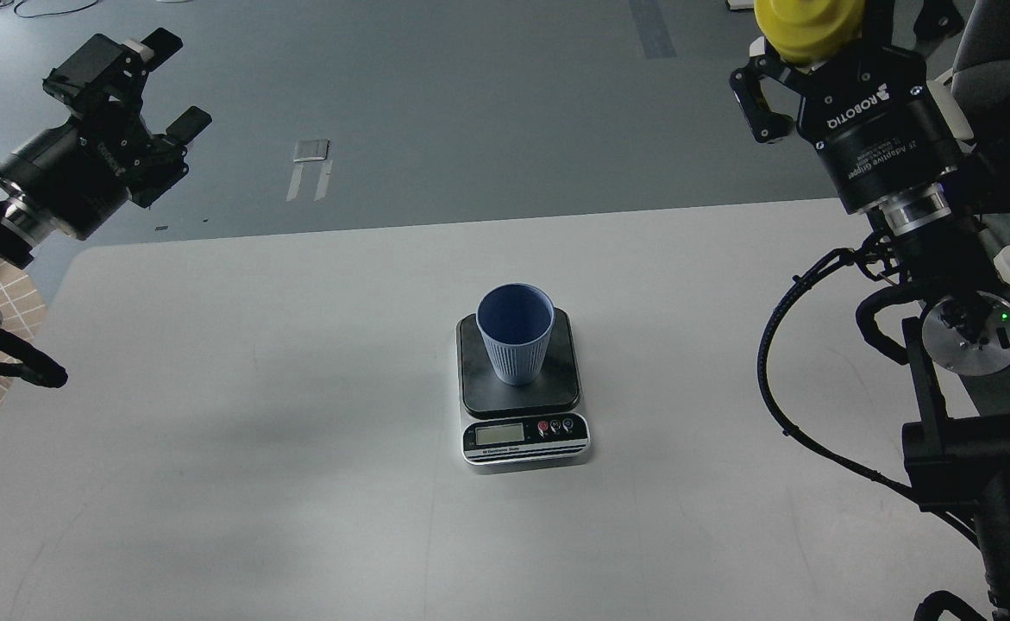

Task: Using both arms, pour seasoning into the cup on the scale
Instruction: 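Tilt the yellow bottle back upright and raise it with the right gripper, then lower the yellow bottle back onto the table near the right arm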

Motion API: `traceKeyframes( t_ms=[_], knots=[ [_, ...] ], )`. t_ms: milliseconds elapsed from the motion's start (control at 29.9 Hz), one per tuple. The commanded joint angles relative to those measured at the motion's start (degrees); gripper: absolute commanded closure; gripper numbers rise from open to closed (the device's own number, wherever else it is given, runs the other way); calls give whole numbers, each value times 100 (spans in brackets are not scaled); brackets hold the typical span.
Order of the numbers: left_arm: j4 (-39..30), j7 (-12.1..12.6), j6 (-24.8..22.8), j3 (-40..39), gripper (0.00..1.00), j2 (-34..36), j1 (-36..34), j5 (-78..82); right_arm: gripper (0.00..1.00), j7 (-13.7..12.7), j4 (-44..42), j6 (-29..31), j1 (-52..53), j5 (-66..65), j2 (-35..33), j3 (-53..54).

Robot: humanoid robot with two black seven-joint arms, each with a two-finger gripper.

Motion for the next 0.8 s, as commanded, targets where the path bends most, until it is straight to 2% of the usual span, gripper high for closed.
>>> traceKeyframes(
  t_ms=[0,134,434,635,769],
  knots=[
    [-278,0,-6,28,2,317,6,10,100,116,-84,404,-650,505,-1,244],
    [-410,0,-15,28,2,520,-37,18,100,125,-102,642,-1029,796,-1,271],
    [-876,0,29,19,2,872,6,247,100,143,-742,647,-1152,1201,-1,271],
    [-903,0,29,28,2,907,-20,404,100,248,-1480,647,-1144,1227,-1,254],
    [-964,0,3,2,2,959,-81,730,100,468,-1885,647,-1109,1455,-1,140]
  ],
)
